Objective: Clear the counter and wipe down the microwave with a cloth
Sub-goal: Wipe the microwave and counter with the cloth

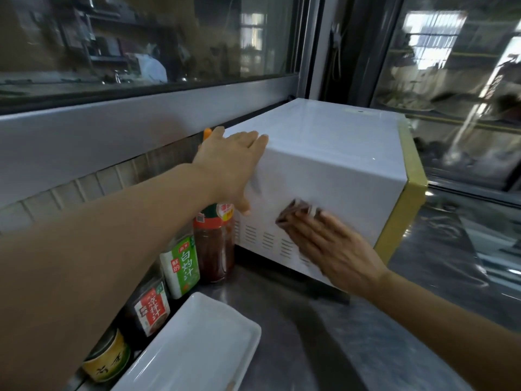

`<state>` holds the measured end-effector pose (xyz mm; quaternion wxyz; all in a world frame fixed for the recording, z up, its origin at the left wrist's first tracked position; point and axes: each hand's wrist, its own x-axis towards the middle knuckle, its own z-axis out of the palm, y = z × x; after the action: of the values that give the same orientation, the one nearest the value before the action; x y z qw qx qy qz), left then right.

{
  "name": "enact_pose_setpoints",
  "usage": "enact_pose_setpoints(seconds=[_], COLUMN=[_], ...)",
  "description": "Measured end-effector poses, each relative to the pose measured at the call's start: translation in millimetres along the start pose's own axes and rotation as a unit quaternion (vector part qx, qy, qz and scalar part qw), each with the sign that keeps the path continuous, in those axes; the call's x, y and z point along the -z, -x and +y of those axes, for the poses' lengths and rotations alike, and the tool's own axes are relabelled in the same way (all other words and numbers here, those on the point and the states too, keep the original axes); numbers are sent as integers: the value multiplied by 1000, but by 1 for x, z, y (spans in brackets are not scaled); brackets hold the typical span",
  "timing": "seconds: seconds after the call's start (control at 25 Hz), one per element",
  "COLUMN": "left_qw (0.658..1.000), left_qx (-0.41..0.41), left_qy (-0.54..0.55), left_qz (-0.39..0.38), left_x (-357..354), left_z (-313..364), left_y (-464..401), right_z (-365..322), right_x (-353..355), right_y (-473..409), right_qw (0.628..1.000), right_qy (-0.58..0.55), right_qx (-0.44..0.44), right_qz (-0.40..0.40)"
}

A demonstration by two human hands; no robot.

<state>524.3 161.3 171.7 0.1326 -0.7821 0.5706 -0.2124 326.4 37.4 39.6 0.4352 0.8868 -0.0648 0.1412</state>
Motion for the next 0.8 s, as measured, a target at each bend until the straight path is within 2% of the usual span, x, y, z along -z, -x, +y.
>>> enact_pose_setpoints(seconds=[0.12,0.2,0.4,0.44,0.56,0.64,0.72,0.8], left_qw=[1000,1000,998,998,997,997,995,993], left_qx=[8,16,25,26,23,24,28,27], left_qy=[12,17,43,51,64,63,64,69], left_qz=[12,20,29,27,32,47,71,90], left_x=[-2,-6,-6,-6,-8,-13,-19,-24], left_z=[1,4,9,8,8,10,11,10], left_y=[1,1,4,5,5,5,4,2], right_z=[32,27,-5,3,40,57,51,21], right_x=[10,5,-8,-3,11,11,4,-13], right_y=[-3,5,65,69,67,64,65,76], right_qw=[989,984,1000,1000,987,975,963,970], right_qy=[-50,-37,2,5,-15,-9,-12,-29], right_qx=[-116,-141,16,1,-140,-193,-231,-211], right_qz=[70,102,20,25,81,113,140,113])
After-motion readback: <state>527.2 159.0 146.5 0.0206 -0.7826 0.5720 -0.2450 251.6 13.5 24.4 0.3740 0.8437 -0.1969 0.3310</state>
